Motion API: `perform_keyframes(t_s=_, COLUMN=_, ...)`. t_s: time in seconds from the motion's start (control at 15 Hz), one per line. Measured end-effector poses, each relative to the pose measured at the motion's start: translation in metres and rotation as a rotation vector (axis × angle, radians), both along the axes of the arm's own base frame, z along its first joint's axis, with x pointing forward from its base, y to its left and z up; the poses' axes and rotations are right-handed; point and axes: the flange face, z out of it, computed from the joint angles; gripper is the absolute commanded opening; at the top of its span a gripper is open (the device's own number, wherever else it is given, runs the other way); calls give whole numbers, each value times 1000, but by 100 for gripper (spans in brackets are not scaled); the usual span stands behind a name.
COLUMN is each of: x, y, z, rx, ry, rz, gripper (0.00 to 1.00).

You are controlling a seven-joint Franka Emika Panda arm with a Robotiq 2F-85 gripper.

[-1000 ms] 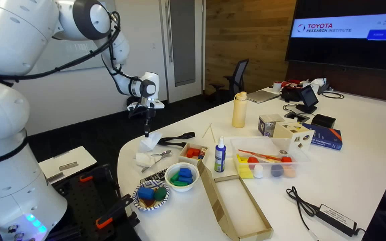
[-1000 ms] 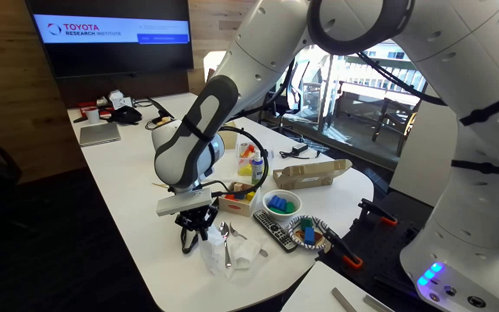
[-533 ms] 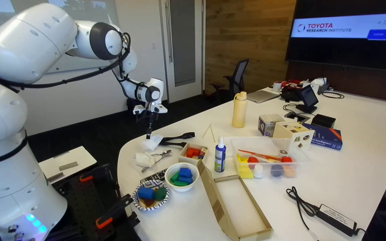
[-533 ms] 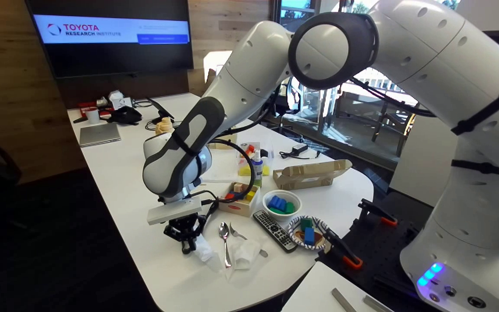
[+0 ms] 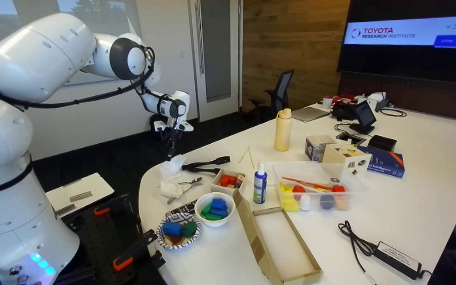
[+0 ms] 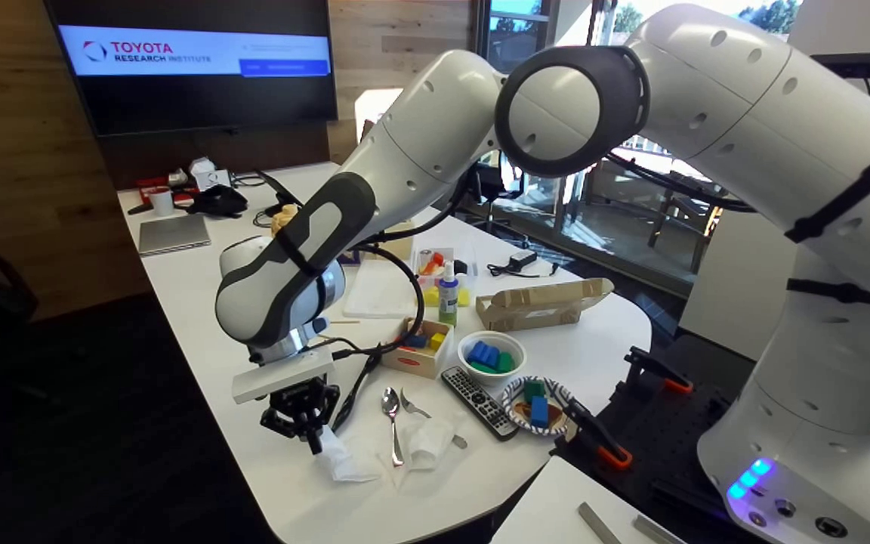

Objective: Turnover the napkin on the left.

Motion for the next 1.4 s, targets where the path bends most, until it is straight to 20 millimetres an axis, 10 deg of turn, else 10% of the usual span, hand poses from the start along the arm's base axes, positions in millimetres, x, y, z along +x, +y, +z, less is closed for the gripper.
perform_keyframes(t_s=0.67, x=9, y=-1, z=-18, rx=19, ry=99, rz=82, gripper=99)
perform_keyframes(t_s=1.4, x=13, y=5, z=-10, rx=32, ry=102, rz=93, gripper=100)
